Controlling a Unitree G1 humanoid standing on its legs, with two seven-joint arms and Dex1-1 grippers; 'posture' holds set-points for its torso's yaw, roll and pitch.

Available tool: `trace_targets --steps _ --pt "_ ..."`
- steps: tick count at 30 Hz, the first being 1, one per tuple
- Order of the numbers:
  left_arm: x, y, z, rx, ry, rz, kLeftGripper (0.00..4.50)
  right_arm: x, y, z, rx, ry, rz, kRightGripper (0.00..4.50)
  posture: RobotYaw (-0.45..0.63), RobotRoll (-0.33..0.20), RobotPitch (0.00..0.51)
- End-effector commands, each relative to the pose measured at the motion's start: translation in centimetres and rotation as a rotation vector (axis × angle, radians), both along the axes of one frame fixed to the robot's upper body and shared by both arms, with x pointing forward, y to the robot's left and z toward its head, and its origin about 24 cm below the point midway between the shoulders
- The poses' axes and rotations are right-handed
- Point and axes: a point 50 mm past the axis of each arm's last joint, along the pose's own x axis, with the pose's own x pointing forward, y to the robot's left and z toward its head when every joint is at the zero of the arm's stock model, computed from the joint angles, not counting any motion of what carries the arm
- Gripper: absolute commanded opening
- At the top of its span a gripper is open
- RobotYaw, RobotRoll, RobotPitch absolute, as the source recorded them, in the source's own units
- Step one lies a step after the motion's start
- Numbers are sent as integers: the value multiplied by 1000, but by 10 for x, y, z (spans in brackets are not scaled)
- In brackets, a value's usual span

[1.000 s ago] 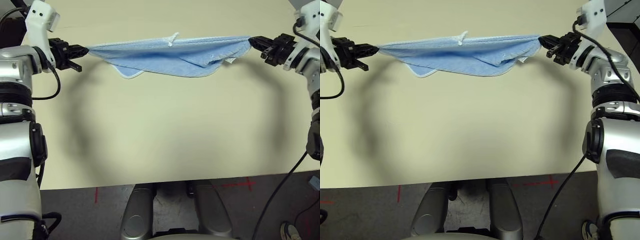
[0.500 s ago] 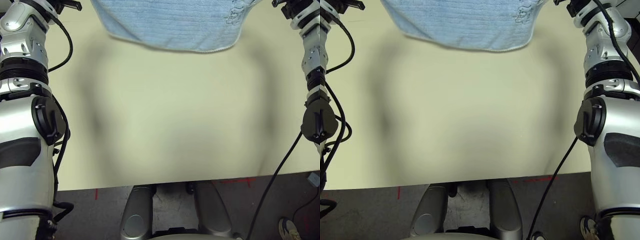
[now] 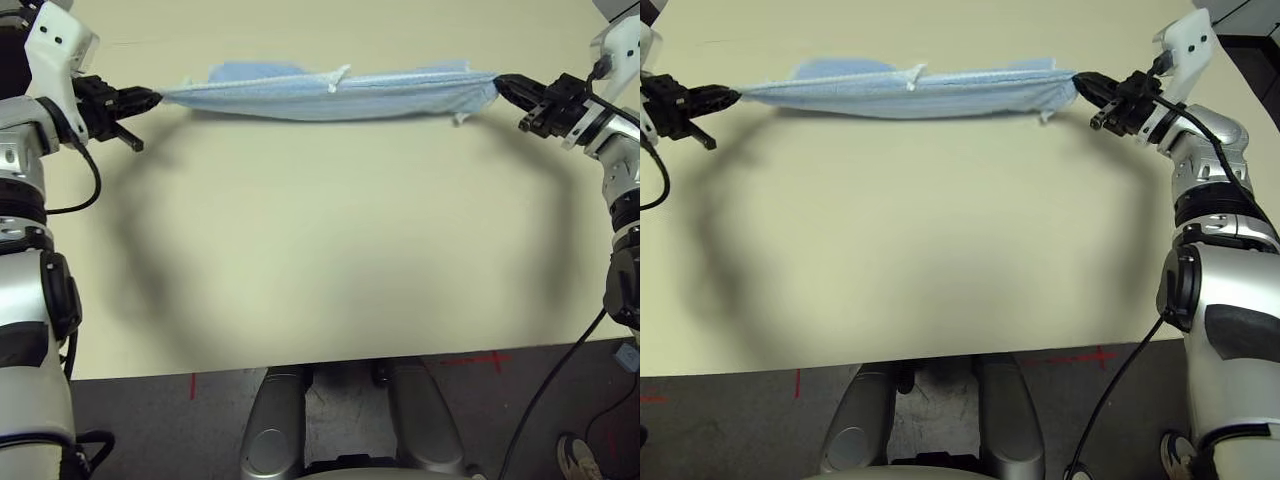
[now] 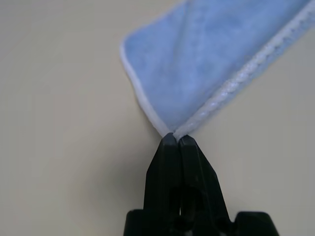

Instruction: Fold the towel and set it aside.

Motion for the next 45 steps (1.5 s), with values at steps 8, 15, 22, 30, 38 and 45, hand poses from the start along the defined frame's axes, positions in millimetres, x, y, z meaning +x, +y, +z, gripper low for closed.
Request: trace_targets --steps 8,15,22,30,38,45 --pt "-27 23 -28 119 292 -16 27 -11 -6 -20 -241 125 100 0 55 0 326" --pt "-34 27 -27 163 330 -17 27 -11 2 -21 -372 114 165 0 70 0 319" --pt "-43 30 -25 186 398 -49 27 -8 21 -15 -384 60 253 0 75 0 318" --pt "-40 14 -31 87 474 -155 27 -12 22 -16 -286 188 372 0 68 0 323" --pt "-28 4 -23 70 417 -193 27 -8 28 -11 -284 109 329 0 63 0 320" --pt "-36 10 -23 163 466 -195 27 -17 19 -13 -381 120 377 0 61 0 317"
